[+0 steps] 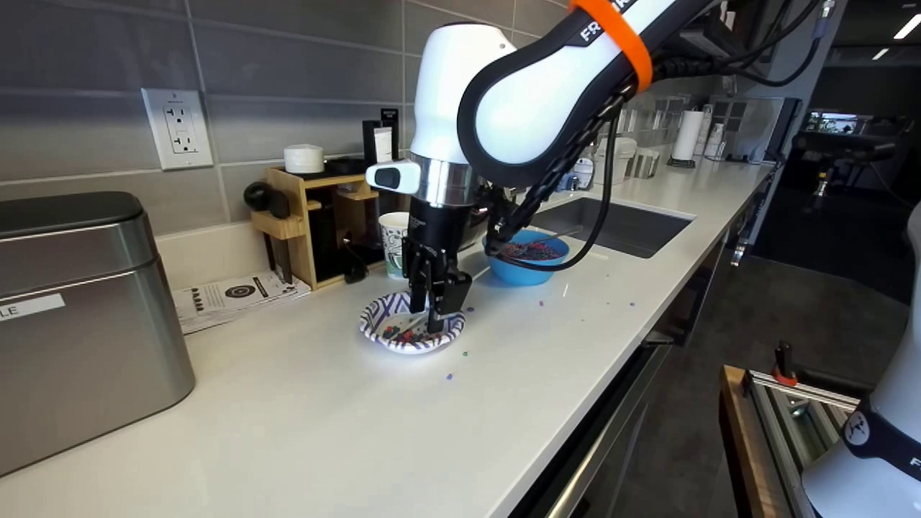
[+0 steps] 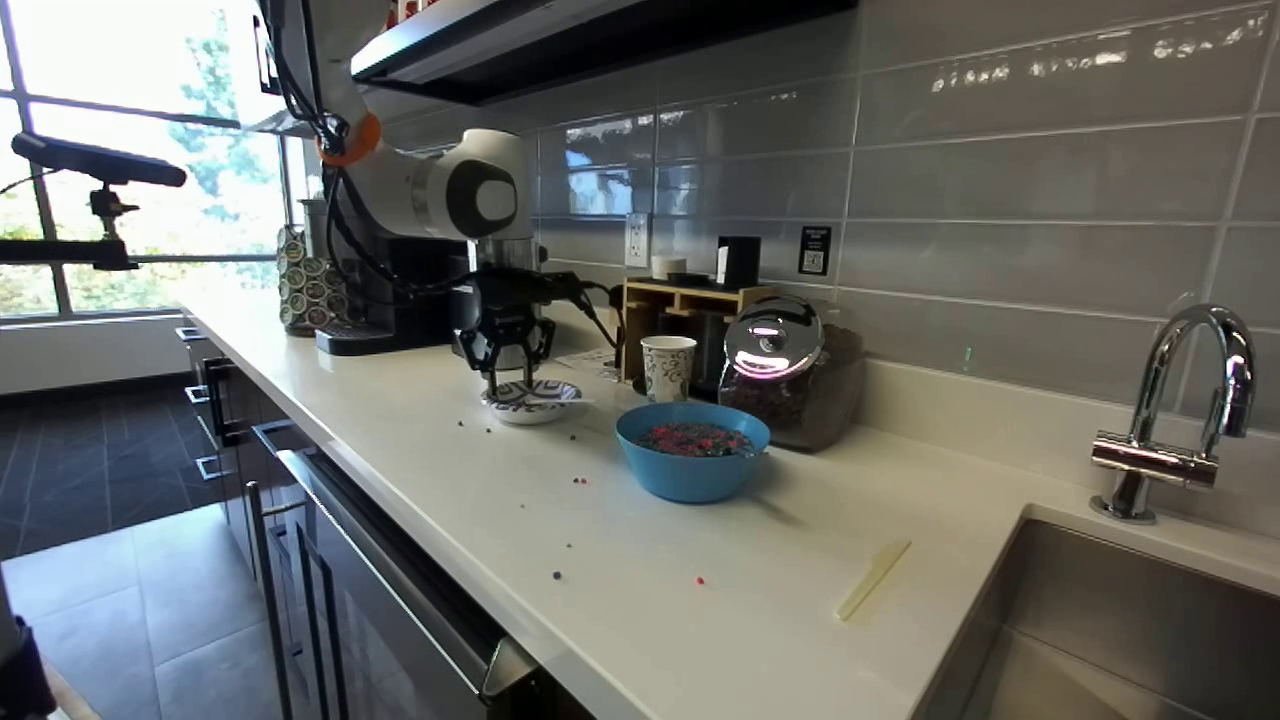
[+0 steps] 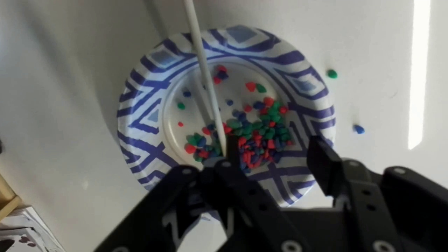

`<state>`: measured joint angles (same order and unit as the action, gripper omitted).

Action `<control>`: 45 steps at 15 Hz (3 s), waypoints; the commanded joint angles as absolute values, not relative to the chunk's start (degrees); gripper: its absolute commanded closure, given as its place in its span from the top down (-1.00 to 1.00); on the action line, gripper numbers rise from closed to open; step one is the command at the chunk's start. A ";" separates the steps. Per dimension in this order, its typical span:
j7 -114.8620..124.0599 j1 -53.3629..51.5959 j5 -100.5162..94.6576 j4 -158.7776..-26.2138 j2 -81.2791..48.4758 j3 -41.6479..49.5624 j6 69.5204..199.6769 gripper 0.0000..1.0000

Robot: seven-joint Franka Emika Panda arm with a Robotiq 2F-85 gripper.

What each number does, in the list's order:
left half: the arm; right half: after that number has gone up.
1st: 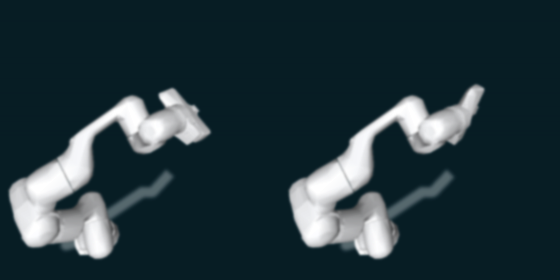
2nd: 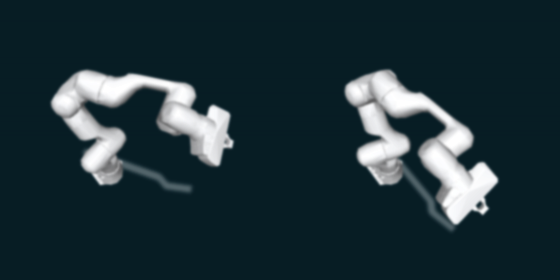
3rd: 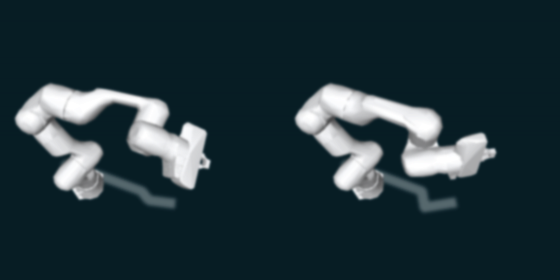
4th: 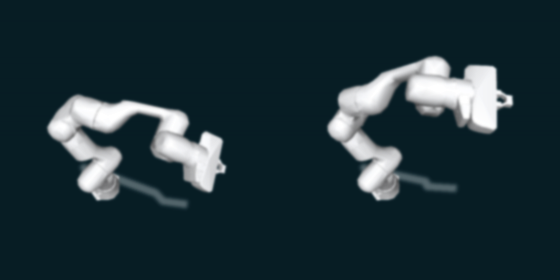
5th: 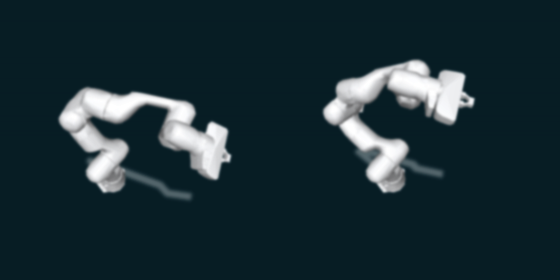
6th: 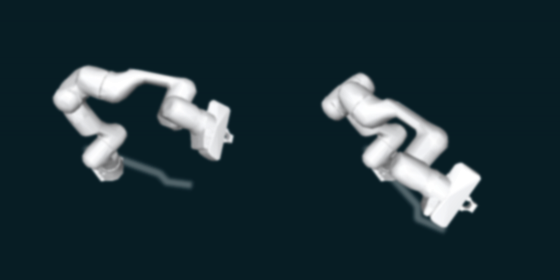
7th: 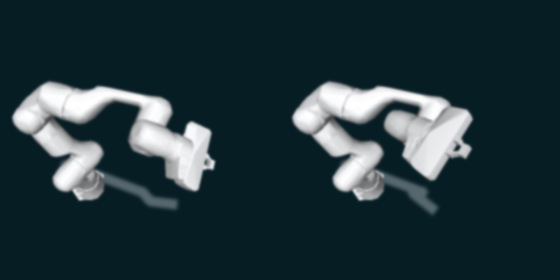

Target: Move the straw from the bowl to the coffee cup

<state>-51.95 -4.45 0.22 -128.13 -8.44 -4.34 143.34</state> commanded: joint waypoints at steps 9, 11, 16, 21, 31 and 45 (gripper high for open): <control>-54.03 -1.86 -0.98 -129.43 -9.71 -4.92 147.61 -0.06; -54.31 -1.68 -1.04 -129.58 -10.06 -4.96 148.14 -0.32; -54.75 -1.22 -1.40 -130.09 -10.67 -4.92 148.98 -0.59; -57.19 -0.40 2.19 -129.96 -9.79 -6.19 148.75 -0.34; -59.22 -0.18 1.89 -129.55 -8.48 -5.46 148.60 -0.46; -64.69 0.04 0.00 -129.17 -10.71 -5.54 149.65 -0.54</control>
